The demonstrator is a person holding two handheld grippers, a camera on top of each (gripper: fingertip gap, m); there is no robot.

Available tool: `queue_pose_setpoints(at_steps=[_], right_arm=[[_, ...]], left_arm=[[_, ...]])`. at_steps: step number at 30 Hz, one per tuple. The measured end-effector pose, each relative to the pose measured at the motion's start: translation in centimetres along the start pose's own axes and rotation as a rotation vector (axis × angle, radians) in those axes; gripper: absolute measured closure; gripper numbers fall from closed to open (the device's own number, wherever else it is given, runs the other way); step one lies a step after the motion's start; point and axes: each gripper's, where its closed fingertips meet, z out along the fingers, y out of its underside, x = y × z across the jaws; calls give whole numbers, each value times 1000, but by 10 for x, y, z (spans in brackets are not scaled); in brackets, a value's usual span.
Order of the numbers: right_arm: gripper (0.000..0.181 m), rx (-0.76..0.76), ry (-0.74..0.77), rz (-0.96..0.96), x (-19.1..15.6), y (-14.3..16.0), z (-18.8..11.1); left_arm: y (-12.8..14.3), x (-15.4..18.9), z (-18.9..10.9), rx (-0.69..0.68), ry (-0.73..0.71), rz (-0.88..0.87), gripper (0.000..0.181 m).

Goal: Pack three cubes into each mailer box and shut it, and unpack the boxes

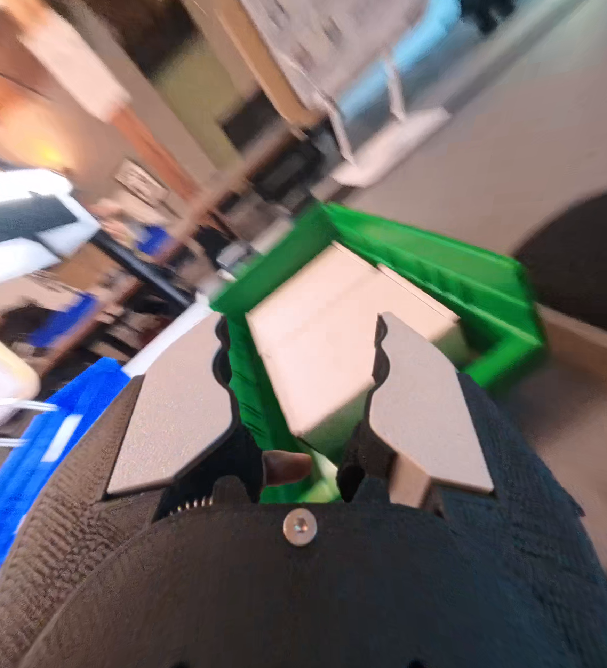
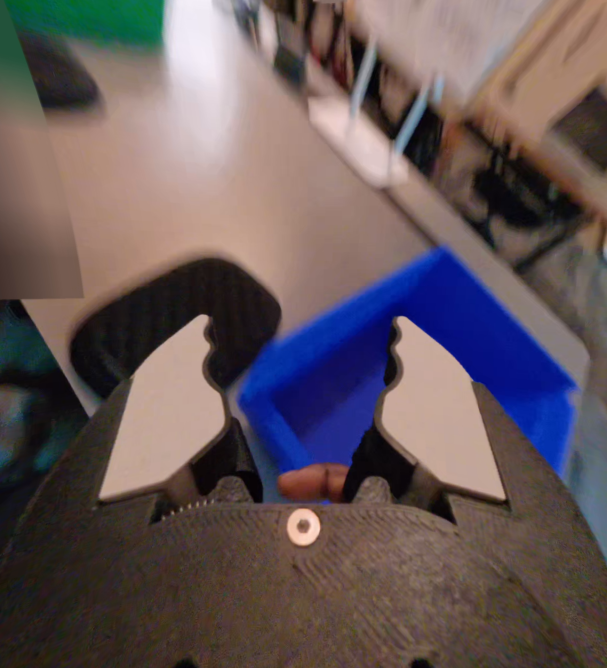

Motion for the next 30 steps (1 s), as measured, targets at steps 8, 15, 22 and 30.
queue_pose_setpoints(at_steps=[8,15,22,30], right_arm=[[42,596,-314,203,-73,-108,37],[36,698,-442,324,-100,-121,106],[36,647,-482,327,-116,-113,144],[44,697,-466,399,-104,-110,138]], left_arm=[[-49,-23,13,266,76,-470,42],[-27,-44,53,76,171,-701,41],[64,-99,99,-691,-63,-232,49],[46,-34,158,-637,482,225,74]])
